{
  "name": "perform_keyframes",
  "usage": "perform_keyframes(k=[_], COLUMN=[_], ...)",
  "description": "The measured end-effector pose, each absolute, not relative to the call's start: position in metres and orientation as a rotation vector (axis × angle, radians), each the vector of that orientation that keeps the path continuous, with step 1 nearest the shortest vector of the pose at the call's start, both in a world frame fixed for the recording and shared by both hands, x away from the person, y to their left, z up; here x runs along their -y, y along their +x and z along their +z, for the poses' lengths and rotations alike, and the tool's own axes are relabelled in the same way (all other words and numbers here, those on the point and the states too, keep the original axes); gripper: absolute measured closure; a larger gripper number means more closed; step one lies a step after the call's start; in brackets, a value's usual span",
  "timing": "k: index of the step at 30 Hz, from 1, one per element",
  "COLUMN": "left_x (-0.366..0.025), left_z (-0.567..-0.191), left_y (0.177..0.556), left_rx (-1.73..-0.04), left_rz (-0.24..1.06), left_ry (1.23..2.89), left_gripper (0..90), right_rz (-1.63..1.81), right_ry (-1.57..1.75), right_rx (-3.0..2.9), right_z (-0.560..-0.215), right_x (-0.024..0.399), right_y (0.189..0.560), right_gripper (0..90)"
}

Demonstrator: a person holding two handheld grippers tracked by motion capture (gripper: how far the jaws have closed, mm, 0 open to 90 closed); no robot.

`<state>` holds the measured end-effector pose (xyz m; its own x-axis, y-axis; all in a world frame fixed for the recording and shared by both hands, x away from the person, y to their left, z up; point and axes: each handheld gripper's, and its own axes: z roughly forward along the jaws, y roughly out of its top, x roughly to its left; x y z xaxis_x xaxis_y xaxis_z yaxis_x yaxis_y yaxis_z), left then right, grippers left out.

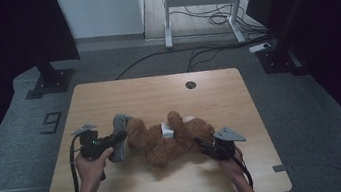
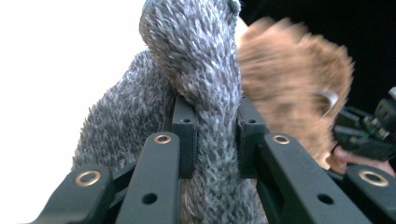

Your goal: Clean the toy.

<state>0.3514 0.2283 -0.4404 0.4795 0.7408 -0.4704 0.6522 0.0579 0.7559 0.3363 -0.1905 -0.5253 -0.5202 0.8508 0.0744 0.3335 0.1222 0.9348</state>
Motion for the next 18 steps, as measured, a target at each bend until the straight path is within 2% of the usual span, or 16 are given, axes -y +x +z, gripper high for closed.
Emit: perform_keyframes(k=[4,9,14,18], left_x=[-0.229,-0.211,-0.167,-0.13], left_z=[-0.406,-0.378,-0.373,-0.388], left_y=[0.353,0.348,0.345,0.351], left_rx=[-1.178,-1.096,-1.012,-0.991], left_rz=[0.175,0.181,0.19,0.191], left_ry=[1.635,1.629,1.721,1.827], left_gripper=[74.6,74.6,74.6,74.6], right_rz=[1.385,1.384,1.383,1.385], right_ry=[1.136,1.138,1.141,1.14], right_rx=[-1.93,-1.936,-1.939,-1.94], right_z=[-0.526,-0.527,-0.527,-0.527], right_x=[0.192,0.192,0.192,0.193], right_y=[0.336,0.336,0.336,0.336], right_gripper=[44.9,44.9,44.9,44.9])
